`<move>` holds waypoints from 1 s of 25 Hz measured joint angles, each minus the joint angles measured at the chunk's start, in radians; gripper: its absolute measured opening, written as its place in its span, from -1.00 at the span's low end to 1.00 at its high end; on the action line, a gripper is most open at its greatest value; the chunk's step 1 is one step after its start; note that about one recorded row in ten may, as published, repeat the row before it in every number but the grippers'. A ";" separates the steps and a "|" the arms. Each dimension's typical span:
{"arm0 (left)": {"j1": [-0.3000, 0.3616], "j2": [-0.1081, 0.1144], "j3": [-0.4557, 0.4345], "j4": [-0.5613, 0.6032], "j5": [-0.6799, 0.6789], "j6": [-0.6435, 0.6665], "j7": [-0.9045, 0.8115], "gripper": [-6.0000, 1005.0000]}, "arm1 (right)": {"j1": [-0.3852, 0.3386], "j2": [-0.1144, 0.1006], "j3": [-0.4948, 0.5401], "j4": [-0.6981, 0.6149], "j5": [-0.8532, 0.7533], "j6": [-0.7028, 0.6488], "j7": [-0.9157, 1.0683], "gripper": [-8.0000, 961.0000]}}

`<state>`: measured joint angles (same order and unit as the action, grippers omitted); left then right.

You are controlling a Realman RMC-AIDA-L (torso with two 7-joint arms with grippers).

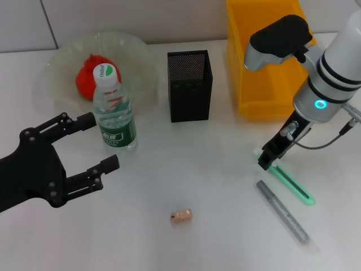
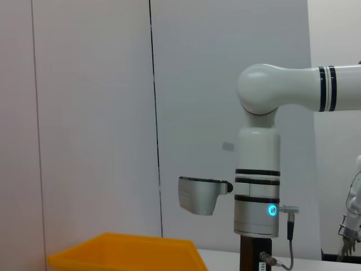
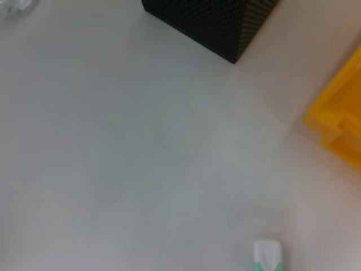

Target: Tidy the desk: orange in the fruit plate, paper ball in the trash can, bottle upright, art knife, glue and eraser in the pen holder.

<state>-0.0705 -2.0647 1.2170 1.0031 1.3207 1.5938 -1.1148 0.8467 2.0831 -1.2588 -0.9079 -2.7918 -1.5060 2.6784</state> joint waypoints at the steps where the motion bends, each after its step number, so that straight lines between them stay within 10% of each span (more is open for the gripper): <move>1: 0.000 0.000 0.000 0.000 0.000 0.000 0.000 0.57 | 0.000 0.000 0.000 0.000 0.000 0.000 0.000 -0.05; 25: 0.002 0.000 0.001 0.000 0.000 0.003 0.000 0.57 | 0.006 0.001 -0.006 0.037 0.000 0.021 0.006 -0.36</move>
<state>-0.0690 -2.0647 1.2176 1.0032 1.3207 1.5965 -1.1152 0.8528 2.0843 -1.2648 -0.8704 -2.7919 -1.4852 2.6844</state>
